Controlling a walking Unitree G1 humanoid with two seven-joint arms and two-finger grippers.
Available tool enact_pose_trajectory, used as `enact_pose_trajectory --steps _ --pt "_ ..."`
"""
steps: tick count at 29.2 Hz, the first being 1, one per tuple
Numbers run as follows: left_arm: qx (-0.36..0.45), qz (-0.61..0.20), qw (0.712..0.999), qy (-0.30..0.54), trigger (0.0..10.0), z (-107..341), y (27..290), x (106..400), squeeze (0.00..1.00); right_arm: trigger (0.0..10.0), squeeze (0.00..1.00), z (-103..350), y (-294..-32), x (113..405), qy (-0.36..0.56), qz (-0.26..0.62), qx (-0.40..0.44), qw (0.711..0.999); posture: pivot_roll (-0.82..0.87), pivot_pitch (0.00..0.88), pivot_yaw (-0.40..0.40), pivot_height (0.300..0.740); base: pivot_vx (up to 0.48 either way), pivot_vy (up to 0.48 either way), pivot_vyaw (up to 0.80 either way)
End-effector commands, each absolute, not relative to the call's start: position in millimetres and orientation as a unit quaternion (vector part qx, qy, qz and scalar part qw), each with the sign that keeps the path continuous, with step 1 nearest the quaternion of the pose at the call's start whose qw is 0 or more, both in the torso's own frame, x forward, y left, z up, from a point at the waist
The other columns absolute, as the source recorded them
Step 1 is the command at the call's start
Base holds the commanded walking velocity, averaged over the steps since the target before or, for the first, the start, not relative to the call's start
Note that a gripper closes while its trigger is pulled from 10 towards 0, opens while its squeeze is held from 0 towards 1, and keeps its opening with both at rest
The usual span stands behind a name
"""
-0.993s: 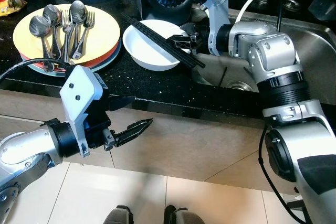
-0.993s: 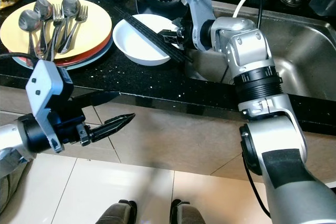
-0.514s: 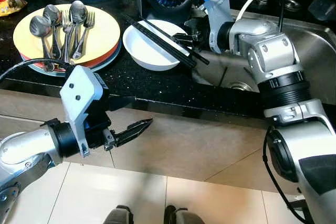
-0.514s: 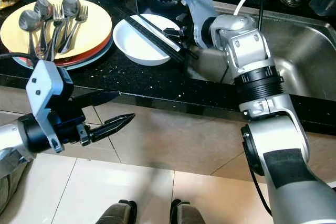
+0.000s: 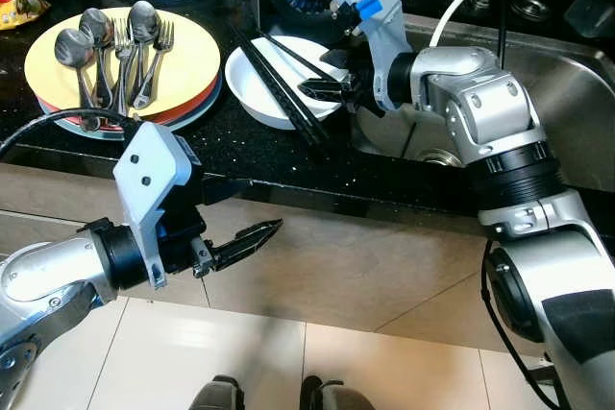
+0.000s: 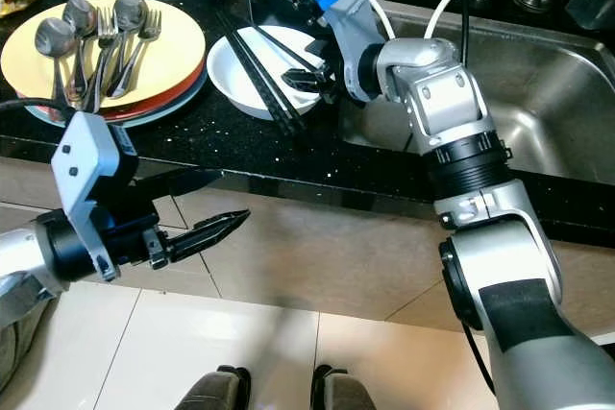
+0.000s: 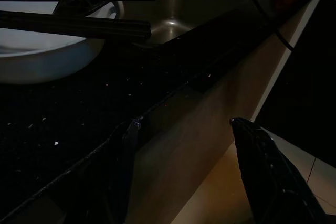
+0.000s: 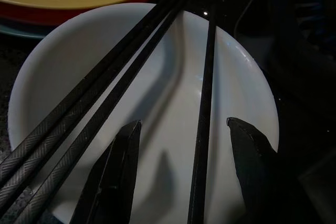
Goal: Kitchen organization
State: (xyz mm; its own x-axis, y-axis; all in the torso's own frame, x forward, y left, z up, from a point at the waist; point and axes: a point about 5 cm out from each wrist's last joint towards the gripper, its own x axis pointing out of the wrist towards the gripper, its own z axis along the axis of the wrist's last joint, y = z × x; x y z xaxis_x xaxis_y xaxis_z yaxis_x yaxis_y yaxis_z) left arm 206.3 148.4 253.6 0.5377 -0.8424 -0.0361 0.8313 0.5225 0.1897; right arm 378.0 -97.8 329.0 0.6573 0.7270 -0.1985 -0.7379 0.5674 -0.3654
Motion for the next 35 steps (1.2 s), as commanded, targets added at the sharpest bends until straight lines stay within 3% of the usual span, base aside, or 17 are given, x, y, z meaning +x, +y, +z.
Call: enact_pose_trajectory --steps 1,2,4,5,19,31,35 --pt "0.084 -0.488 0.868 -0.037 10.0 253 144 204 0.0 8.4 0.0 328 -98 378 0.016 0.409 -0.206 0.889 0.12 0.185 -0.115 0.74 0.0 0.0 0.0" --pt "0.084 -0.488 0.868 -0.037 10.0 253 144 204 0.0 1.5 0.0 328 -98 378 0.018 0.405 -0.206 0.891 0.12 0.185 -0.115 0.74 0.0 0.0 0.0" --pt "0.084 -0.488 0.868 -0.037 10.0 253 144 204 0.0 1.5 0.0 328 -98 379 0.02 0.402 -0.205 0.892 0.12 0.185 -0.115 0.74 0.0 0.0 0.0" --pt "0.084 -0.488 0.868 -0.037 10.0 253 144 204 0.0 0.0 0.0 328 -98 379 0.023 0.399 -0.21 0.892 0.12 0.187 -0.115 0.74 0.0 0.0 0.0" --pt "0.084 -0.486 0.869 -0.039 10.0 253 144 204 0.0 0.0 0.0 331 -99 382 0.025 0.379 -0.223 0.898 0.12 0.19 -0.115 0.74 0.0 0.0 0.0" --pt "0.087 -0.467 0.878 -0.053 10.0 259 148 207 0.0 0.0 0.0 351 -110 381 -0.02 0.394 -0.092 0.914 0.13 0.193 -0.113 0.74 0.0 0.0 0.0" --pt "0.091 -0.453 0.885 -0.059 10.0 261 151 209 0.0 0.0 0.0 356 -133 386 -0.035 0.355 -0.053 0.933 0.14 0.192 -0.114 0.74 0.0 0.0 0.0"
